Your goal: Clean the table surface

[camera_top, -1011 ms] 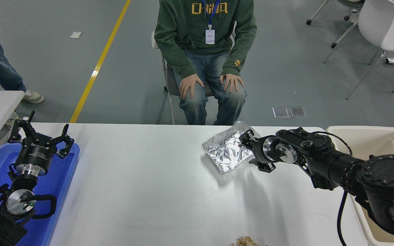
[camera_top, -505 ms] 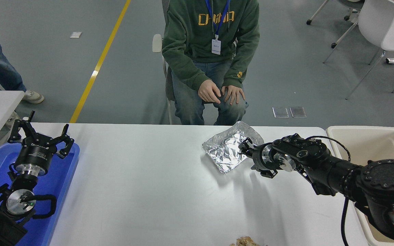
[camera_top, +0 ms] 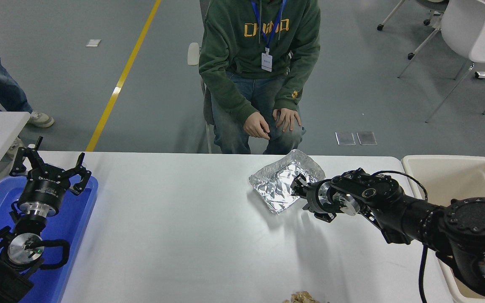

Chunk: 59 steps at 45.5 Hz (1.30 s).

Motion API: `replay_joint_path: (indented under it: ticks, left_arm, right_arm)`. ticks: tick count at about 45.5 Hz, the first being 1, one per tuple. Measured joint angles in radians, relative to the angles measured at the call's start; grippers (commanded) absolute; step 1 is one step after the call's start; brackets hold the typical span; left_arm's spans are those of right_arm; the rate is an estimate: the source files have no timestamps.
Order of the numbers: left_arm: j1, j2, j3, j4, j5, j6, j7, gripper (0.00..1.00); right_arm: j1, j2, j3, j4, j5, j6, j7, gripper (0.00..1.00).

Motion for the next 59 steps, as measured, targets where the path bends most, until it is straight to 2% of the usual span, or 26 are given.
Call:
replay_joint_path:
  ticks: [3,59]
  left_arm:
    - [0.000,0.000,0.000,0.000,0.000,0.000,0.000,1.00]
    - [0.000,0.000,0.000,0.000,0.000,0.000,0.000,1.00]
  right_arm:
    - [0.000,0.000,0.000,0.004,-0.005,-0.001,0.001,0.00]
    - [0.065,0.000,0.010,0.063,-0.043,0.012,0.010,0.00]
